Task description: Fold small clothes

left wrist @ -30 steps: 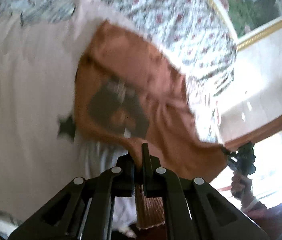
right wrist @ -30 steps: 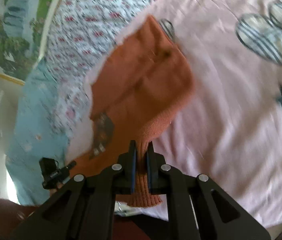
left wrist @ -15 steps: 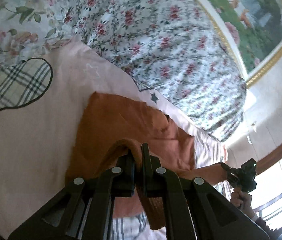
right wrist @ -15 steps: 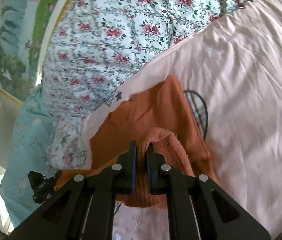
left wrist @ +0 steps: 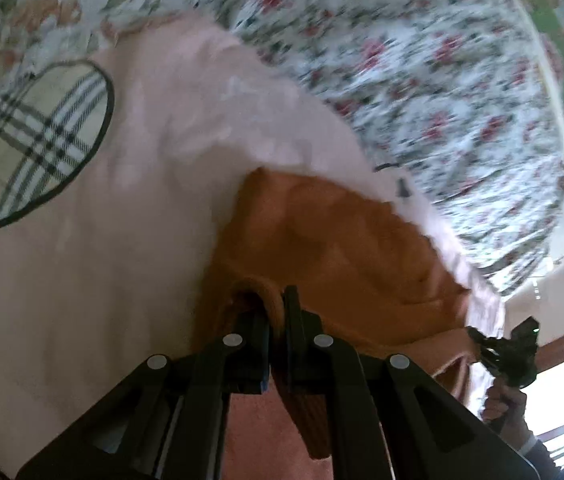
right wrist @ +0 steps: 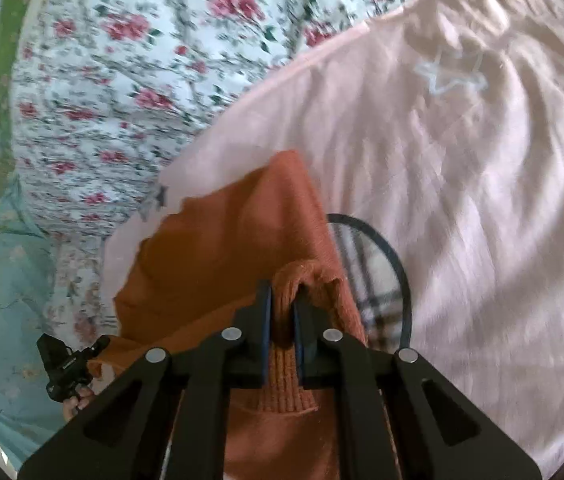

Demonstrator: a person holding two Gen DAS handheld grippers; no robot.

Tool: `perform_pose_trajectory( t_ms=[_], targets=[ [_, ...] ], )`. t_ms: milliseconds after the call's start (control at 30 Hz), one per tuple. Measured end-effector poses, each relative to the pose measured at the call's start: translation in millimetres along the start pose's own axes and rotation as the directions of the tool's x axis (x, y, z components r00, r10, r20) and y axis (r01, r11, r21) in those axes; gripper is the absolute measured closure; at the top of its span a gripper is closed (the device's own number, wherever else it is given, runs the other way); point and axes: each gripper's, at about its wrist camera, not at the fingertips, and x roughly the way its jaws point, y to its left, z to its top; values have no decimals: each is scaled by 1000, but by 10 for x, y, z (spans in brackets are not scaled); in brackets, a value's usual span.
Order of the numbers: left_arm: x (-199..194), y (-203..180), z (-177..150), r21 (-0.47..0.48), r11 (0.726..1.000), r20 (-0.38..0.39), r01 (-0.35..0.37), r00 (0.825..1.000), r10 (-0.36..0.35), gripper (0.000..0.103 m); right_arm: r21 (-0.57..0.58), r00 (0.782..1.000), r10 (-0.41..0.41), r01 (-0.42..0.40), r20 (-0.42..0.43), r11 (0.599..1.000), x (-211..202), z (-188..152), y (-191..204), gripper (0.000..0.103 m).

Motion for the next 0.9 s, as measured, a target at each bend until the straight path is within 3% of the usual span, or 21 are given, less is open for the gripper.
perform_pose_trajectory(
  t_ms=[133, 200, 267, 300, 367, 433, 533, 600, 667, 767, 833, 900],
  targets=[
    [-11, 69, -45, -77, 996, 6, 44, 999, -43, 89, 36, 1000, 5, -5, -6, 999, -7, 60, -59, 85],
    [-139, 41, -119, -94, 993, 30, 75, 997, -72, 79, 32, 999, -23, 21, 44, 999, -200, 50, -37, 80],
    [-268, -60, -278, -83, 991, 32, 106, 994, -103, 77, 9, 993, -53, 52, 108, 999, -420, 1, 18, 73],
    [-289, -153, -407, -66, 989, 11, 135, 991, -135, 77, -20, 987, -55, 59, 150, 998, -565, -68, 96, 73],
    [-238, -340, -596, -22, 987, -52, 162, 985, -163, 76, -94, 988, -23, 37, 150, 995, -618, -202, 262, 73],
    [6, -585, -801, 46, 984, -173, 173, 971, -163, 76, -224, 1000, -1, 8, 30, 975, -406, -381, 527, 73],
    [387, -868, -963, 162, 976, -279, 143, 956, -94, 76, -417, 989, -30, -34, -147, 908, 77, -647, 894, 73],
    [533, -936, -936, 198, 971, -285, 135, 956, -75, 76, -485, 972, -59, -61, -228, 872, 392, -740, 1031, 73],
    [645, -903, -752, 176, 975, -276, 137, 957, -85, 76, -495, 964, -76, -62, -254, 867, 638, -685, 1052, 73],
    [676, -843, -388, 190, 979, -211, 76, 977, -34, 77, -443, 981, -93, 7, -173, 896, 763, -342, 915, 77],
    [653, -772, -138, 203, 979, -163, 27, 987, 6, 77, -374, 989, -142, 116, -41, 920, 673, -44, 766, 78],
    [611, -685, 27, 209, 978, -118, -19, 992, 45, 77, -253, 990, -131, 142, 58, 957, 499, 252, 539, 83]
  ],
)
